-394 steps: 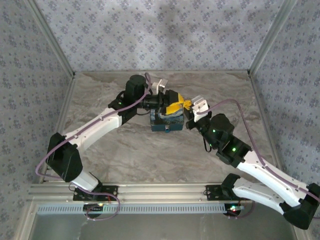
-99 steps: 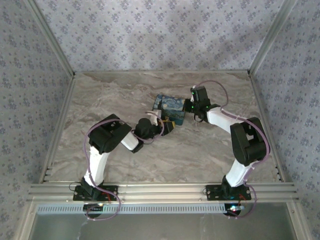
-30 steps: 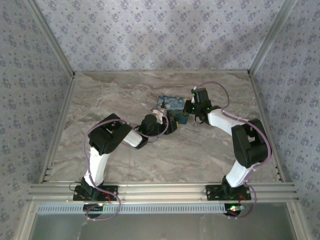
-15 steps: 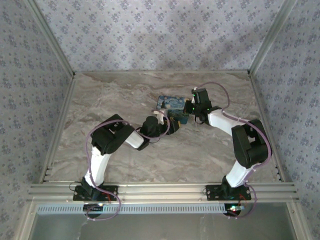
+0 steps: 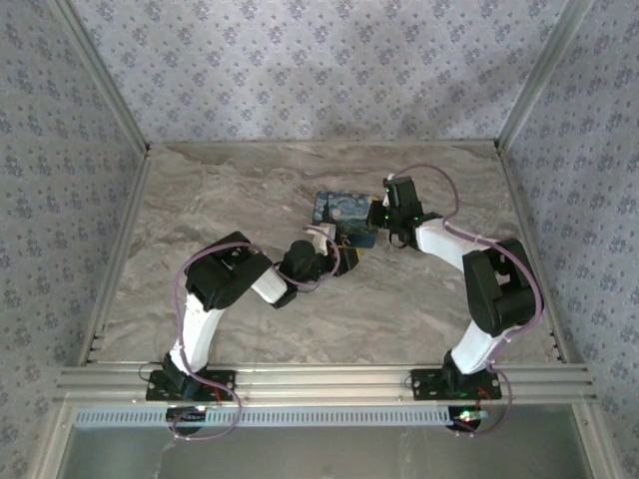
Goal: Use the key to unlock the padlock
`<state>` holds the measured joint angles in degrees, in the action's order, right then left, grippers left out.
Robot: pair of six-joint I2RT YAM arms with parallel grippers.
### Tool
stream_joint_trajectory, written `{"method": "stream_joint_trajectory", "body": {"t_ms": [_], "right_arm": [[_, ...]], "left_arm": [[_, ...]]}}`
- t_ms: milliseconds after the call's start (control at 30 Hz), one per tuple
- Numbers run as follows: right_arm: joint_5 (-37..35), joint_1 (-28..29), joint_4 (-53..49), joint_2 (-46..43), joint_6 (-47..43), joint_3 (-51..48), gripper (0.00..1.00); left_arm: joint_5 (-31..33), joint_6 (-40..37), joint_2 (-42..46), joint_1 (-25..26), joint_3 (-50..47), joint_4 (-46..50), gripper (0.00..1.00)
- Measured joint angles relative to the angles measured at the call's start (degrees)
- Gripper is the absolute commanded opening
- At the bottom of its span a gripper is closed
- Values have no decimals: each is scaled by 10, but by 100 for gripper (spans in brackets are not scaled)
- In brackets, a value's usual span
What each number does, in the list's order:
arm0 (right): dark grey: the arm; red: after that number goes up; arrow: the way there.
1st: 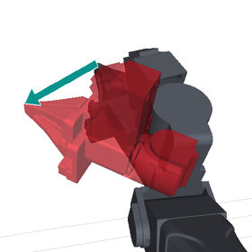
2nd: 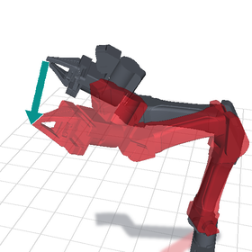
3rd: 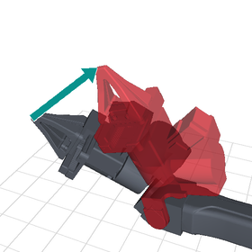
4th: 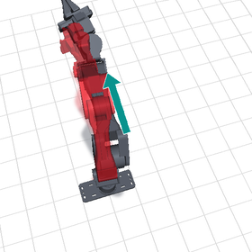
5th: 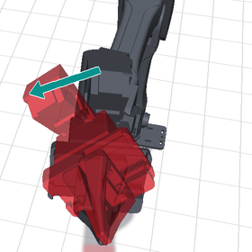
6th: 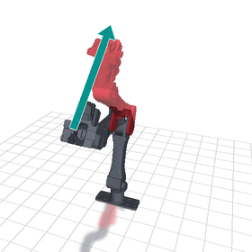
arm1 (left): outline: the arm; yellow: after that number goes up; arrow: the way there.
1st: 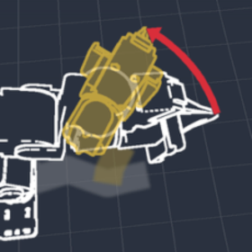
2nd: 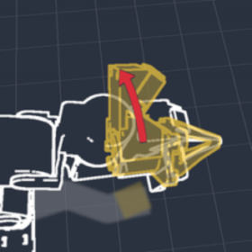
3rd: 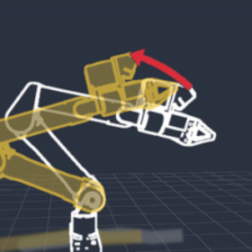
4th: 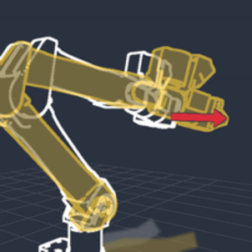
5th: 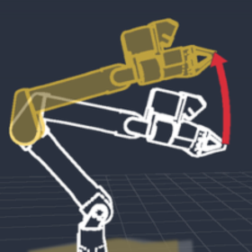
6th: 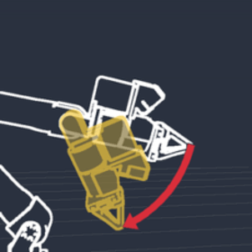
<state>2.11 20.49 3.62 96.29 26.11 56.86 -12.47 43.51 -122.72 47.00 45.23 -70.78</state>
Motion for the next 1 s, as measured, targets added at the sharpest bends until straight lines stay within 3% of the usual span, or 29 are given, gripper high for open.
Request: {"method": "stream_joint_trajectory", "body": {"t_ms": [467, 700, 800, 1000], "right_arm": [[0, 0, 0, -4, 0, -4, 0], [0, 0, 0, -4, 0, -4, 0], [0, 0, -1, -6, 0, -5, 0], [0, 0, -2, -9, 0, -7, 0]], "left_arm": [[-16, 21, -3, -13, 9, 12, 49], [-13, 37, 1, -23, 13, 30, 51], [-4, 41, 10, -24, 17, 57, 57], [14, 42, 28, -24, 11, 83, 56]]}}
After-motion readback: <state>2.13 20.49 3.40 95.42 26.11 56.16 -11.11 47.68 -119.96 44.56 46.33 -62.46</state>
